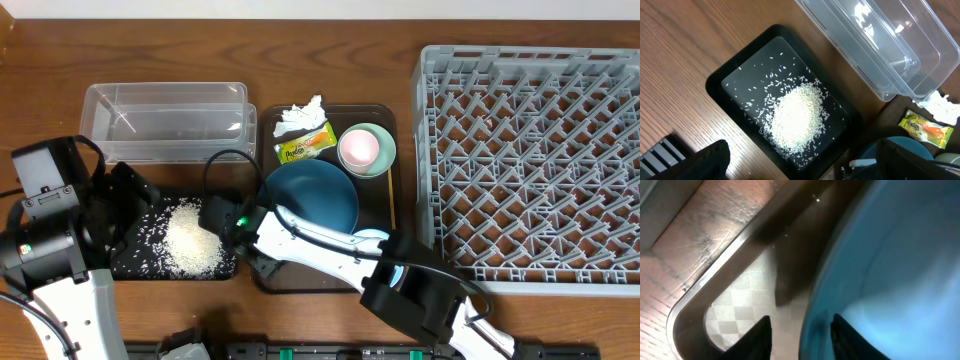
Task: Sort waste into correct bins and load items into the dishwasher rack
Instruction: 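Reach the right gripper to the blue plate and grasp its rim, then lift the blue plate with the right gripper over the dish rack, then lower the blue plate into the rack's far right and release, then reach the right gripper to the light blue bowl on the brown tray, then carry the light blue bowl to the rack's back edge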
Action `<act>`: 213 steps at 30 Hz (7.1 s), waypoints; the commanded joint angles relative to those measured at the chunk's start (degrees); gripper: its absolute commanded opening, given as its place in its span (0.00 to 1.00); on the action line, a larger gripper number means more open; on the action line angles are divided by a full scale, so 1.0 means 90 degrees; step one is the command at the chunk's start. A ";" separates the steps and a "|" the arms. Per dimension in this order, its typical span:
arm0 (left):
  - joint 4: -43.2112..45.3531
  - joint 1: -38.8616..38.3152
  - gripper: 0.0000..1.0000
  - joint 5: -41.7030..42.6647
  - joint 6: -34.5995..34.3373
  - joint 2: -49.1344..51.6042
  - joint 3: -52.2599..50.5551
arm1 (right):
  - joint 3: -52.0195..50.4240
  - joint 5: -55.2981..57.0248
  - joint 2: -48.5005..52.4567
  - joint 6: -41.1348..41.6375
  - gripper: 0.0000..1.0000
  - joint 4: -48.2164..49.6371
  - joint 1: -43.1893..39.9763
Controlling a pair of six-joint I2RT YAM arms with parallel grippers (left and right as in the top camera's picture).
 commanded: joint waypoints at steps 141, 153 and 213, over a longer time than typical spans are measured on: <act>-0.0022 0.0034 0.95 -0.0034 -0.0005 0.0002 0.0063 | -0.3738 -0.5921 -0.7295 0.0068 0.63 0.2567 -1.1356; -0.0022 0.0034 0.95 -0.0034 -0.0005 0.0002 0.0063 | -0.3752 -0.3167 -0.7014 -0.0639 0.67 0.0359 -0.5612; -0.0022 0.0034 0.95 -0.0034 -0.0007 0.0002 0.0063 | -0.1270 -0.6220 -0.4316 -0.2429 0.01 0.1268 -0.6972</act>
